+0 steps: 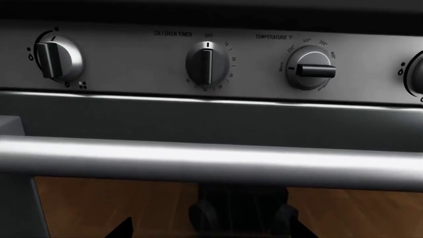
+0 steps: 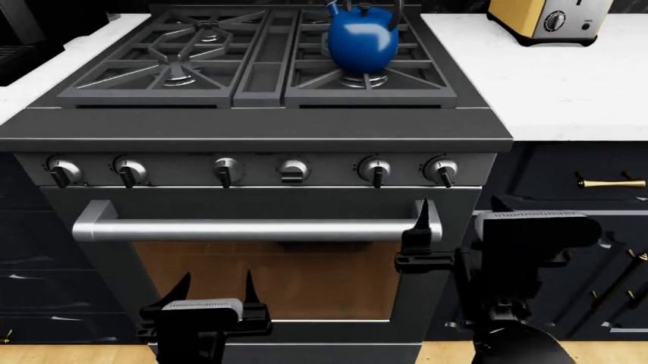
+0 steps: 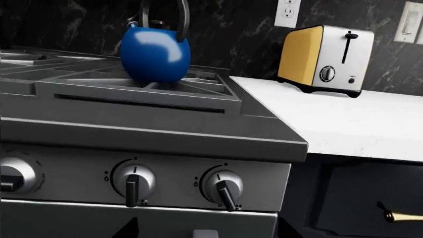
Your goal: Turn off the front right burner of the stove.
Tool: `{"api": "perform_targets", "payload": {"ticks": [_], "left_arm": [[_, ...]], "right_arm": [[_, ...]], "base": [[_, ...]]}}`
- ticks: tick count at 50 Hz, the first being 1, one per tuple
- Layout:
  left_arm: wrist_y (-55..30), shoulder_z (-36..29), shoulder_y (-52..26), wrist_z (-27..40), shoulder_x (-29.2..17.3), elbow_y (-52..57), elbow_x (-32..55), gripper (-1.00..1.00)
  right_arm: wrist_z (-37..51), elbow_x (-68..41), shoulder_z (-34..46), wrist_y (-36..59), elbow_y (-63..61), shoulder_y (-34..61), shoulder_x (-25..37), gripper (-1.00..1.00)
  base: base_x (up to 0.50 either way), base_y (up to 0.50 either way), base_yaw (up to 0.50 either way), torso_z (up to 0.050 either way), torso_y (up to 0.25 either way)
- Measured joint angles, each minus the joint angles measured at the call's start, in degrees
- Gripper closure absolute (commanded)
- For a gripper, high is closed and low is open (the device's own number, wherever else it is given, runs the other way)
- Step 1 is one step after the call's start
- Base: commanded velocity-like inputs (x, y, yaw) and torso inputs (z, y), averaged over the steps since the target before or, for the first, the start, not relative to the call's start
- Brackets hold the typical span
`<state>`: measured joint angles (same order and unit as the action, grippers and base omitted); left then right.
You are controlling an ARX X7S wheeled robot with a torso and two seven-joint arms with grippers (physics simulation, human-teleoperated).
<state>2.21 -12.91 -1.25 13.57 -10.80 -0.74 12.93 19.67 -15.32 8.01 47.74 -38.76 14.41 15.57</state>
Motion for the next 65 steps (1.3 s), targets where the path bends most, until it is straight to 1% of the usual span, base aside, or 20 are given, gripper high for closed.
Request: {"api": "perform_targets", "payload": {"ticks": [7,16,41,65], "left_arm": [[-0.07,-0.19,-0.04,0.20,-0.16,0.02,0.19,-1.00],[-0.10,-0.42,-0.08,0.42,-0.34,0.04,0.43,-1.00],[-0.20,-1.00,-0.19,1.03,-0.82,0.08,1.11,-1.00],[-0.24,-1.57,-0.31,1.55,-1.27,0.09,1.63,-1.00]], "right_arm": [[-0.67,-0.86,0.05,2.97,1.43,4.79,0.38,-1.00],[-1.06,-0.98,0.91,4.34,3.42,7.93,0.73,-1.00],[-1.50,0.63,4.11,2.93,9.95,10.79,1.83,-1.00],[-2.19,2.19,6.24,-1.02,18.92,13.31,1.88,-1.00]], "base": [[0.00,0.00,0.00,0.000,0.000],[0.00,0.00,0.00,0.000,0.000],[0.00,0.00,0.00,0.000,0.000],[0.00,0.00,0.00,0.000,0.000]]}}
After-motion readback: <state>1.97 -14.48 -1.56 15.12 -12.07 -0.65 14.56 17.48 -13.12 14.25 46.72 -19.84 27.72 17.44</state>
